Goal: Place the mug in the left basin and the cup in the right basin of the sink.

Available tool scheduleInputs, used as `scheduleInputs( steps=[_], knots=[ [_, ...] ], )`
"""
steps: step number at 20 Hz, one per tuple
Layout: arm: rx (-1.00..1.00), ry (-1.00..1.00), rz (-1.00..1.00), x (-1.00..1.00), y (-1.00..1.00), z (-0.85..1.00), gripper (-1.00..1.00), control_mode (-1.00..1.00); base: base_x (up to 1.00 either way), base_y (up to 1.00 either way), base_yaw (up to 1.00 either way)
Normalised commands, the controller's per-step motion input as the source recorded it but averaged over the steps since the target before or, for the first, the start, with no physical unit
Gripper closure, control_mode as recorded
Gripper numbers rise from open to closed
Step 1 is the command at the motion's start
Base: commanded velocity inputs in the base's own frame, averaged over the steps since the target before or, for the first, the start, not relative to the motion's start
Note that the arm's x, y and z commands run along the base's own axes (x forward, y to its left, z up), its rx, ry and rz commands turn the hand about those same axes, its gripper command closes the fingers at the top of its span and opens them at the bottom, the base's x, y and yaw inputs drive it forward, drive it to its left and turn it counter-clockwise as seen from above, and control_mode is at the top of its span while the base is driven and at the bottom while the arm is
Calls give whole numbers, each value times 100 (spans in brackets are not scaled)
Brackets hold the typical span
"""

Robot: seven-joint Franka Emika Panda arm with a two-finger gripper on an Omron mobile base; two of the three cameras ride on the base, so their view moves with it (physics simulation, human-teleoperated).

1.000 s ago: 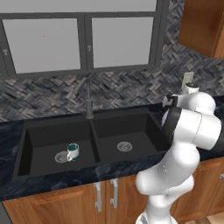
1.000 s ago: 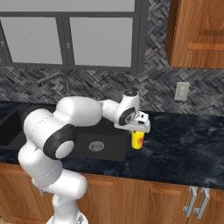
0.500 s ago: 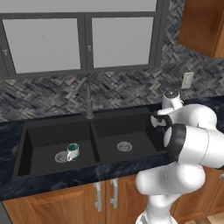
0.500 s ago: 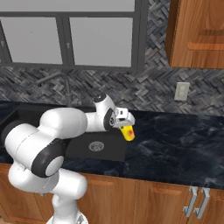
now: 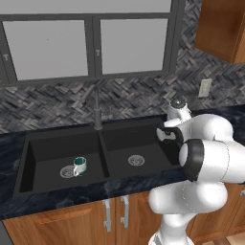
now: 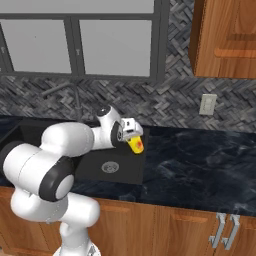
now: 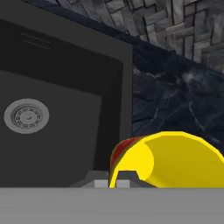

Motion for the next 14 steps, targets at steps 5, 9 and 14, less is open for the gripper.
scheduleInputs(
  steps=[5,9,14],
  knots=[
    [0,5,17,12,33,12,100,-100,0,0,0],
    [1,10,13,8,23,-2,100,-100,0,0,0],
    [13,13,14,0,7,-20,100,-100,0,0,0]
  ],
)
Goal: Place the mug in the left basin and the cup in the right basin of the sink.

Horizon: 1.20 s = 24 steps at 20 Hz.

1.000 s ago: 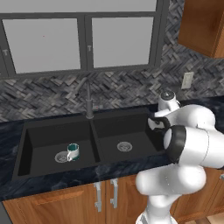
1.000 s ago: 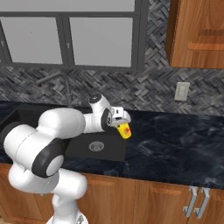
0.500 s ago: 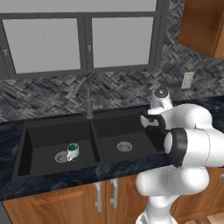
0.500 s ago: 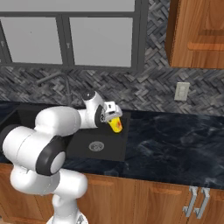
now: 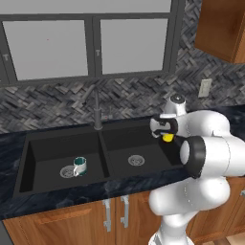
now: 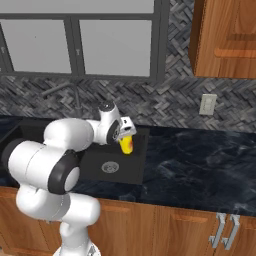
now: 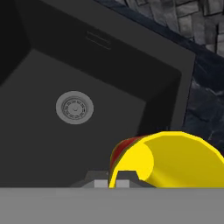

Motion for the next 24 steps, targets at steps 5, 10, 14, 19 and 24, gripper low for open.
scheduleInputs(
  steps=[5,10,14,19,24],
  knots=[
    [7,13,8,6,12,-30,100,-100,0,0,0],
    [0,5,5,12,17,-31,100,-100,0,0,0],
    [0,6,2,15,11,-36,100,-100,0,0,0],
    [0,5,3,13,2,-43,100,-100,0,0,0],
    [0,10,0,15,0,-49,100,-100,0,0,0]
  ],
)
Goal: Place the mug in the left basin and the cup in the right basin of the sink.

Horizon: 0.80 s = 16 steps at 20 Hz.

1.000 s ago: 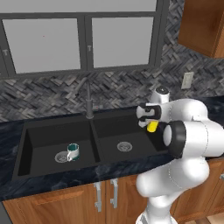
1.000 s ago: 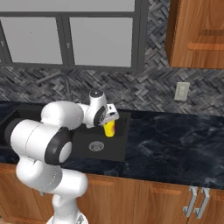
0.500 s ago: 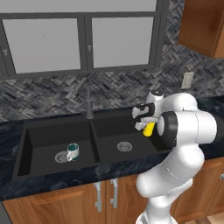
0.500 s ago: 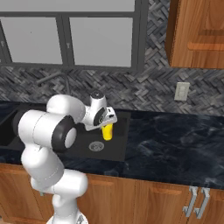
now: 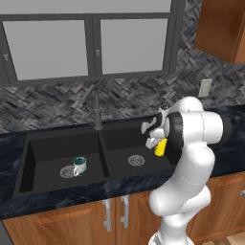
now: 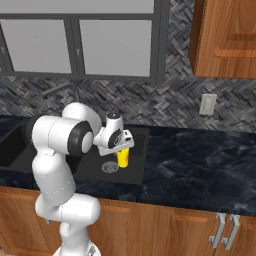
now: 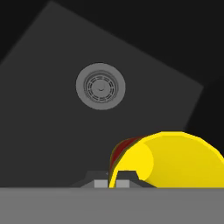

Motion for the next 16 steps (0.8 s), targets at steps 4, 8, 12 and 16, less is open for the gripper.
scheduleInputs(
  steps=[4,8,12,16],
  knots=[
    [2,7,0,17,0,-45,100,-100,0,0,0],
    [3,3,0,15,0,-42,100,-100,0,0,0],
    [3,0,0,10,0,-42,100,-100,0,0,0],
    [0,0,0,15,0,-42,100,-100,0,0,0]
  ],
)
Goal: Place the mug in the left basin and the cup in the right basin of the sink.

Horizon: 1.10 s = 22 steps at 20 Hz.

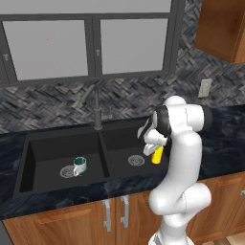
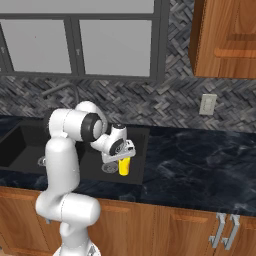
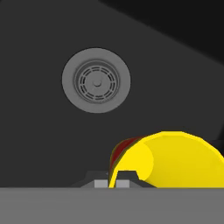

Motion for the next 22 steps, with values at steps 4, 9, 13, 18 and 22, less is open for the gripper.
scheduleInputs(
  steps=[4,9,13,18,22],
  knots=[
    [0,0,0,16,0,-40,100,-100,0,0,0],
    [0,0,0,12,0,-39,100,-100,0,0,0],
    [0,0,0,5,0,-40,100,-100,0,0,0],
    [0,0,0,0,0,-39,100,-100,0,0,0],
    [-1,0,0,-9,-2,-25,-100,-100,0,0,0]
  ],
)
